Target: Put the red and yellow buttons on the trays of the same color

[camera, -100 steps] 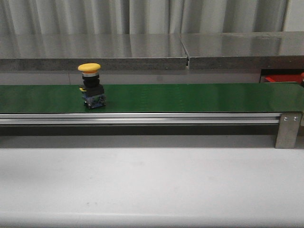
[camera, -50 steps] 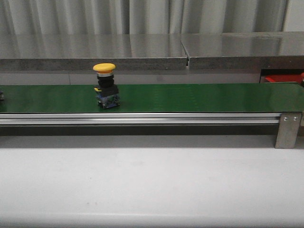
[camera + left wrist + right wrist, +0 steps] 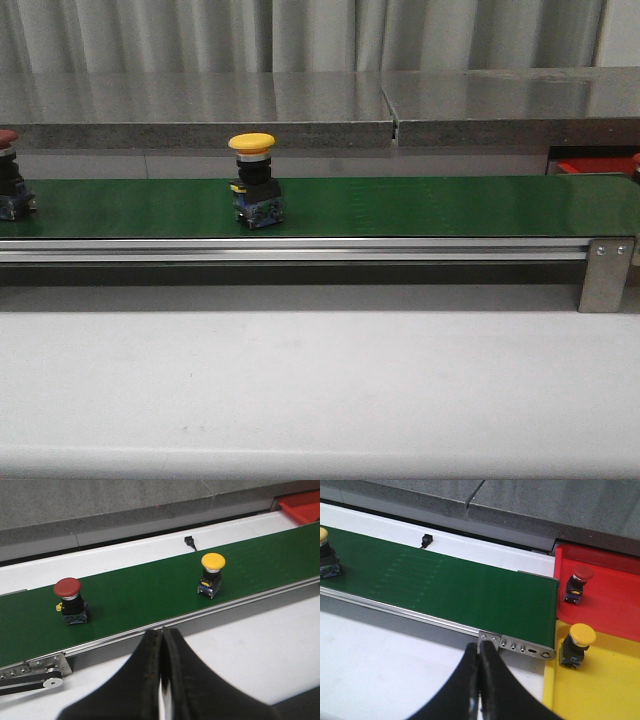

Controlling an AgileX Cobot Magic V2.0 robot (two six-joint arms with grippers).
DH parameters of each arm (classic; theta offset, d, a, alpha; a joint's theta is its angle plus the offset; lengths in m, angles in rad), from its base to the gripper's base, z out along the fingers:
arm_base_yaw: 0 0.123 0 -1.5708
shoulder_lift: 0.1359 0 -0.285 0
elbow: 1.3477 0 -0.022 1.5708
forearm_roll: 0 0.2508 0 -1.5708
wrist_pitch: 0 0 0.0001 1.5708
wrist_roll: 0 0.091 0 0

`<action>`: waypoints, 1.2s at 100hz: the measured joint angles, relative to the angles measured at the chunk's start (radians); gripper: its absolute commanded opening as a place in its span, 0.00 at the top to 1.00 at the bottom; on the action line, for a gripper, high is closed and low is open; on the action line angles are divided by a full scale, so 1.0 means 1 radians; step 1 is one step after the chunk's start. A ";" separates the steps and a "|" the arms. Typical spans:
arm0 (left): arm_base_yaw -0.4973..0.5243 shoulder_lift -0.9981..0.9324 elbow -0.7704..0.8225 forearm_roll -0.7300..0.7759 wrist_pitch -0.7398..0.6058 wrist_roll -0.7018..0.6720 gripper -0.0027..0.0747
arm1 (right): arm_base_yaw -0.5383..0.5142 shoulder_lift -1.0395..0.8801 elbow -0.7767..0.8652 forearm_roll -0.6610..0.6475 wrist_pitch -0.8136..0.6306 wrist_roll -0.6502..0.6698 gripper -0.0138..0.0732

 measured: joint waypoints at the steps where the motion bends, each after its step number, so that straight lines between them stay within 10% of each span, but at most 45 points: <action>1: 0.000 -0.005 0.002 -0.002 0.000 0.000 0.99 | 0.000 0.000 0.000 0.000 0.000 0.000 0.92; 71: -0.002 -0.110 0.055 -0.002 0.031 0.000 0.99 | 0.013 0.402 -0.286 0.007 0.101 -0.021 0.90; 102: -0.002 -0.110 0.055 -0.002 0.031 0.000 0.99 | 0.118 0.679 -0.502 0.007 0.141 -0.022 0.23; 120: -0.002 -0.110 0.055 -0.002 0.031 0.000 0.99 | 0.179 0.847 -0.651 0.007 0.238 -0.026 0.18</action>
